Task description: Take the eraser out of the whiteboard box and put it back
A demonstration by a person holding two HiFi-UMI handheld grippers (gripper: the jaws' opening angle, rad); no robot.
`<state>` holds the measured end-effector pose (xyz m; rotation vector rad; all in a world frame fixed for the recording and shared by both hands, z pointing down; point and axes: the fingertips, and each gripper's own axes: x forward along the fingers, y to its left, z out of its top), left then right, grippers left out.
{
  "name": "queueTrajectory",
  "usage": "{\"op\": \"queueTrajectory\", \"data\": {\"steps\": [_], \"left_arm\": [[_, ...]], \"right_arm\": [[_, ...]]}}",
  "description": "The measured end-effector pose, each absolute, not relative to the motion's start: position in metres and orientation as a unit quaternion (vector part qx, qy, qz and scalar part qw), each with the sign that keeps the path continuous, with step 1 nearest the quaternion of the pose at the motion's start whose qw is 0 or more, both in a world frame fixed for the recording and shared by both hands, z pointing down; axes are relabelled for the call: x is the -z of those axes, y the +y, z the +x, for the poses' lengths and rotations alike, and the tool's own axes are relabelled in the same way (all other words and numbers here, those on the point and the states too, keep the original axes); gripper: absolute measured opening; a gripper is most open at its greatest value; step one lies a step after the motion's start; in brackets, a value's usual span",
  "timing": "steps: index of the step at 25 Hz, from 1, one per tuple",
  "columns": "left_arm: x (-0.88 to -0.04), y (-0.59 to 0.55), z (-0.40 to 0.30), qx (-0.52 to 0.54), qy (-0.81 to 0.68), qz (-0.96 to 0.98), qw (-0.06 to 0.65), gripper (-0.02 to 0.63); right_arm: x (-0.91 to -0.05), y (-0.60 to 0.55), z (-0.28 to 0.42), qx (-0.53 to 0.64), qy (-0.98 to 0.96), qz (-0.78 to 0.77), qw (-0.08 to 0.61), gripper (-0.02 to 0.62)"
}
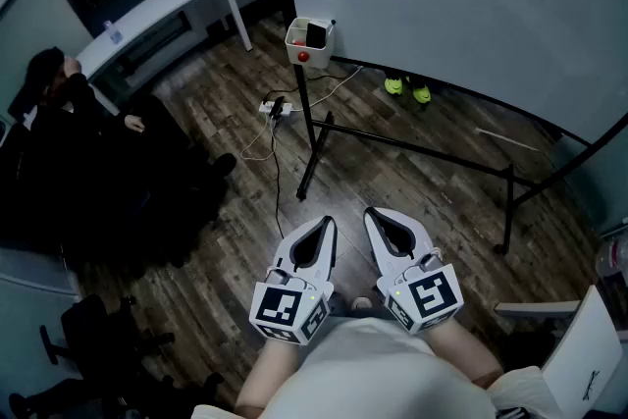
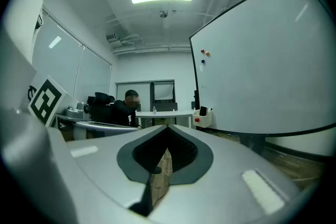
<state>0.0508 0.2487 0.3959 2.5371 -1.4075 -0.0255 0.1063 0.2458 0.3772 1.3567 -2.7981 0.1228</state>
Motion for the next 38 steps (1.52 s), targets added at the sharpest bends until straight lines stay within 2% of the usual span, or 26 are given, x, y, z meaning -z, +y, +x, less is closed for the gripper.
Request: {"op": "queueTrajectory", "data": {"steps": [21, 38], "left_arm": [[-0.389, 0.268, 0.08, 0.02, -0.498, 0.861, 0.106, 0.004], [-0.386, 0.234, 0.061, 0.022, -0.51, 0.853, 0.108, 0.005]], "right_arm": [[-0.365, 0.27, 0.123, -0.031, -0.918, 0.394, -0.006, 0.002], [-0.365, 0.232, 0.105, -0.036, -0.922, 0.387, -0.001, 0.002]]}}
